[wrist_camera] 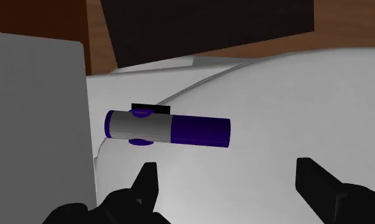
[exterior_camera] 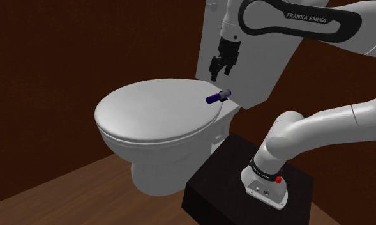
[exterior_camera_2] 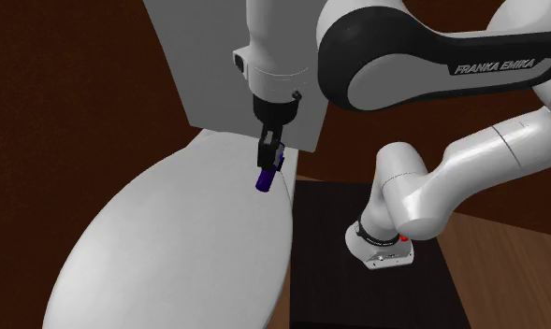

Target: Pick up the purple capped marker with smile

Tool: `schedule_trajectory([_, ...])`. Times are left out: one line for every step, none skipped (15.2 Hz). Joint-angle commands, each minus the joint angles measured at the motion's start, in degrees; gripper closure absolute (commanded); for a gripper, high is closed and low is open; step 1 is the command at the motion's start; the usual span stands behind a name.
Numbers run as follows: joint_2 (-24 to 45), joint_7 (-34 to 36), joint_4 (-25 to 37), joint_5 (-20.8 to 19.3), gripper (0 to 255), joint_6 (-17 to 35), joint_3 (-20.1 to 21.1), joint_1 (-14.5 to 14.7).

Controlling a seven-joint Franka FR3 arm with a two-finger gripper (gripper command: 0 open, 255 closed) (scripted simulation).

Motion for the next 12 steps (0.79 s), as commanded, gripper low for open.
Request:
schedule_trajectory([0.00,0.00,0.00,0.00,0,0.00,0.00,0.00])
schedule_trajectory([-1.26,-6.39,-2.44,-1.38,0,1.47,-1.92,1.67])
schedule_trajectory([-2.39,-12.69,-4.72,-2.95,0,2.93,-4.08,3.47])
schedule_trajectory([-3.37,-19.04,-6.83,-4.59,0,4.41,-6.29,5.14])
schedule_trajectory([-4.19,-25.37,-8.75,-6.35,0,5.89,-8.64,6.80])
schedule_trajectory([-4.83,-31.76,-10.48,-8.13,0,7.41,-11.05,8.33])
schedule_trajectory([-5.27,-38.12,-11.99,-10.02,0,8.93,-13.60,9.89])
schedule_trajectory([-5.48,-44.52,-13.30,-11.91,0,10.49,-16.19,11.37])
schedule_trajectory([-5.48,-50.92,-14.39,-13.83,0,12.08,-18.88,12.86])
schedule_trajectory([-5.25,-57.33,-15.27,-15.73,0,13.70,-21.62,14.35])
schedule_trajectory([-5.09,-59.98,-15.57,-16.55,0,14.37,-22.83,15.03])
schedule_trajectory([-5.08,-59.89,-16.31,-16.77,0,15.12,-23.03,14.96])
